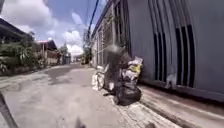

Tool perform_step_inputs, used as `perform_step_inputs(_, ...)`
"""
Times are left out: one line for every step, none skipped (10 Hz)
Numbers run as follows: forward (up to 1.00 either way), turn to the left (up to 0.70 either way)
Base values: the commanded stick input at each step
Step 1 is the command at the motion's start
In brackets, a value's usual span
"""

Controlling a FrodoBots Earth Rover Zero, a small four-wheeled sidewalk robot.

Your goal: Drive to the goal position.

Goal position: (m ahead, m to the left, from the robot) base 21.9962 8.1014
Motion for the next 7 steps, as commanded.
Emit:
perform_step_inputs(0.18, 0.0)
perform_step_inputs(0.45, 0.0)
perform_step_inputs(0.45, 0.0)
perform_step_inputs(0.45, 0.08)
perform_step_inputs(0.45, 0.27)
perform_step_inputs(0.45, 0.27)
perform_step_inputs(0.45, 0.27)
